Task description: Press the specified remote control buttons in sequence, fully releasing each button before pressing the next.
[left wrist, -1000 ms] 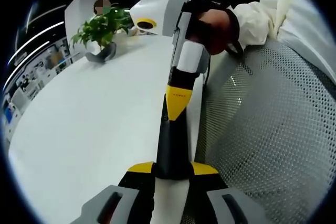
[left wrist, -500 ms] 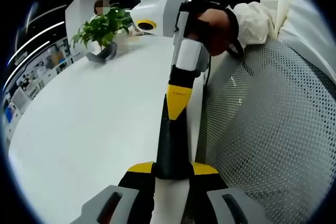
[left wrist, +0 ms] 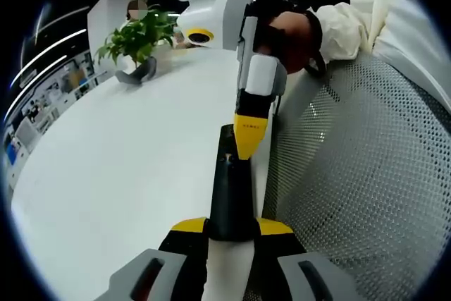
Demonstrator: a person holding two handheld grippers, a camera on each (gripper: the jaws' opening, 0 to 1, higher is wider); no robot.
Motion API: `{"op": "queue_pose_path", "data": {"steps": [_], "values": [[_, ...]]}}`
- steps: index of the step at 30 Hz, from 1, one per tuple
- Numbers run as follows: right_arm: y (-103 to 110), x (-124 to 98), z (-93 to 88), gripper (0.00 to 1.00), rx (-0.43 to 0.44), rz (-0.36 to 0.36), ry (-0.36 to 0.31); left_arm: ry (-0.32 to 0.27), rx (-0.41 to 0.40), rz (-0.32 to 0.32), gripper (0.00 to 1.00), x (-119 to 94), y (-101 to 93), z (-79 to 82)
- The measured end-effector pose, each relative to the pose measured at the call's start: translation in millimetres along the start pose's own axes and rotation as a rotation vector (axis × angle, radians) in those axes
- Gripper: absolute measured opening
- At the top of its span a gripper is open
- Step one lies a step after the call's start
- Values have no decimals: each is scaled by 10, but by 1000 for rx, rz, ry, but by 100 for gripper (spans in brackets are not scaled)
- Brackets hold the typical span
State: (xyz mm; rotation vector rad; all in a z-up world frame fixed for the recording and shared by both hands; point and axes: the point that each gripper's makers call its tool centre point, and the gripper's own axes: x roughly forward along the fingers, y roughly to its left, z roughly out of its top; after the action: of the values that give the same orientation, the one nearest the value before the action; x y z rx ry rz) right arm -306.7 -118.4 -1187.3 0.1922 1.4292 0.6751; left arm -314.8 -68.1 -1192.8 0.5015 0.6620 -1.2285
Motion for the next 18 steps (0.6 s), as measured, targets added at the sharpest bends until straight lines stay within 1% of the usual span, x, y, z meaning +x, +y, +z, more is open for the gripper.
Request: {"op": "queue_pose_path", "data": {"steps": [7,9,12,18], "values": [[5,6,-15,0,-34,-14,0,-1,0,-2,24,-2,1,0],[23,18,-43,0,-60,-24,14,-1,0,-3,24,-2,1,1],[18,17,-42,0,-74,-37,20,-2,1,-4,24,0,1,5],[3,6,-36,0,-28,-7,18,-1,2,-2,24,-5,0,6]]}}
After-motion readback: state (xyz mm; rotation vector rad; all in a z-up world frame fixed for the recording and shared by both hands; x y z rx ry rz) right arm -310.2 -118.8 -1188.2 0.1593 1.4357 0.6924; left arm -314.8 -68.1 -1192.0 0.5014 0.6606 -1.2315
